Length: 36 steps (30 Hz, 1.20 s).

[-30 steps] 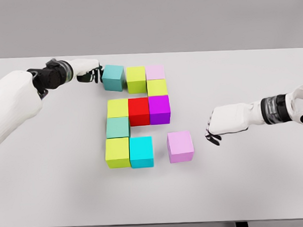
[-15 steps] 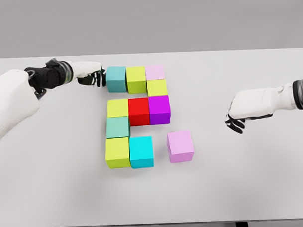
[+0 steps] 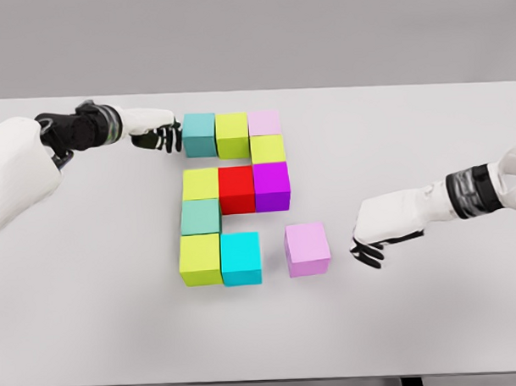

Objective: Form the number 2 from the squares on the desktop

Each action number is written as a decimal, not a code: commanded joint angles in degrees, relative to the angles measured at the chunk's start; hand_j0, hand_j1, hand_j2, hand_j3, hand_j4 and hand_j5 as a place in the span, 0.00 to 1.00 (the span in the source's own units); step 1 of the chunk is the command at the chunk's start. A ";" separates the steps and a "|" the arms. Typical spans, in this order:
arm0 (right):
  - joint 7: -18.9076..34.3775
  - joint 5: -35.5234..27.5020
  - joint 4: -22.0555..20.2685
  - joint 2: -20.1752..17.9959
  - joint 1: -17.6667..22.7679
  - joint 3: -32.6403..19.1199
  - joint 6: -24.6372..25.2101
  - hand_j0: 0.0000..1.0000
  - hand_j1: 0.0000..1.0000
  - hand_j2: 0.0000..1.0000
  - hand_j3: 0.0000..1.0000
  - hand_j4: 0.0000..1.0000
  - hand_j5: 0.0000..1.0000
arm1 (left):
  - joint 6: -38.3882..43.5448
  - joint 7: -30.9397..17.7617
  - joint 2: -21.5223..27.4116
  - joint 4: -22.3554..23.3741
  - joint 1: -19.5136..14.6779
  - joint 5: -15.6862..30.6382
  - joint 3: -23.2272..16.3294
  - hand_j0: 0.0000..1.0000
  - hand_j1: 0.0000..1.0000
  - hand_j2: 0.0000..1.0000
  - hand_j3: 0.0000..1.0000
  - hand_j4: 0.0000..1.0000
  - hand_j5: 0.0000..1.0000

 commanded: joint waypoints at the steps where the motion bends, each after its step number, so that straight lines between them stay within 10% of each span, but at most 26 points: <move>1: 0.00 0.25 0.14 1.17 0.00 0.11 0.12 0.18 0.18 0.18 0.18 0.18 0.18 | -0.25 -0.04 0.04 -0.26 0.00 0.22 0.03 0.37 0.37 0.37 0.37 0.37 0.37; 12: 0.00 3.68 6.91 5.83 -0.26 0.11 0.12 0.18 0.18 0.18 0.18 0.18 0.18 | -0.34 0.22 2.59 0.01 0.18 0.31 1.95 0.41 0.41 0.41 0.41 0.41 0.41; 13: 0.00 3.68 6.82 5.83 -0.44 0.11 0.12 0.18 0.18 0.18 0.18 0.18 0.18 | -0.34 0.14 2.50 0.01 0.70 0.31 4.07 0.48 0.48 0.48 0.48 0.48 0.48; 15: 0.00 3.68 6.47 5.66 -0.70 0.11 0.12 0.18 0.18 0.18 0.18 0.18 0.18 | -0.25 0.22 2.50 0.27 1.14 0.13 6.97 1.00 1.00 1.00 1.00 1.00 1.00; 27: 0.00 3.85 6.30 7.94 -0.97 0.64 0.12 0.18 0.18 0.18 0.18 0.18 0.18 | -4.73 4.00 -6.20 10.90 -0.70 -4.25 8.73 1.00 1.00 1.00 1.00 1.00 1.00; 31: 0.00 3.77 5.77 8.73 -0.79 0.64 0.12 0.18 0.18 0.18 0.18 0.18 0.18 | -4.82 4.00 -7.08 11.61 -1.32 -5.22 8.73 0.67 0.67 0.67 0.67 0.67 0.67; 36: 0.00 3.77 4.19 9.26 -0.70 0.55 0.12 0.18 0.18 0.18 0.18 0.18 0.18 | -4.82 4.00 -9.37 13.81 -1.76 -6.28 8.55 0.67 0.67 0.67 0.67 0.67 0.67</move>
